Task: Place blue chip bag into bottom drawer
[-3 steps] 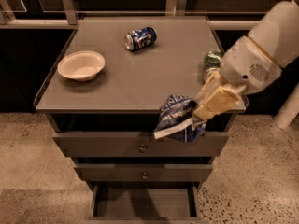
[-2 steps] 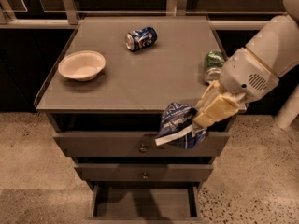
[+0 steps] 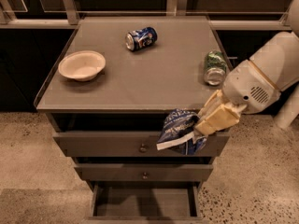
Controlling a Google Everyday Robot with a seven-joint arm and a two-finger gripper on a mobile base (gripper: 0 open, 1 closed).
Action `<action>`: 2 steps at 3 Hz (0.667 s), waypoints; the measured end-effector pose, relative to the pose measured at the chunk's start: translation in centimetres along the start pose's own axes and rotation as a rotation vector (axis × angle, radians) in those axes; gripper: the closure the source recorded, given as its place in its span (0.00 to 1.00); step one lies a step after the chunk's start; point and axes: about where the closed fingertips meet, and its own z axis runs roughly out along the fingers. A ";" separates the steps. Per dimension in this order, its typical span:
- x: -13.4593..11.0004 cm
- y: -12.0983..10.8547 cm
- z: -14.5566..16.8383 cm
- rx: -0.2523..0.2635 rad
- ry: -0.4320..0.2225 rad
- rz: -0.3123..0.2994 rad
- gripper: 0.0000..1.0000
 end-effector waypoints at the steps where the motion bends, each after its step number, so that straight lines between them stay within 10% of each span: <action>1: 3.0 0.4 2.3 0.010 -0.097 0.064 1.00; 2: 10.5 0.0 6.7 0.037 -0.214 0.207 1.00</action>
Offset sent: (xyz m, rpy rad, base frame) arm -0.1048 -0.0837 -0.2673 0.2659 0.2261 -0.4643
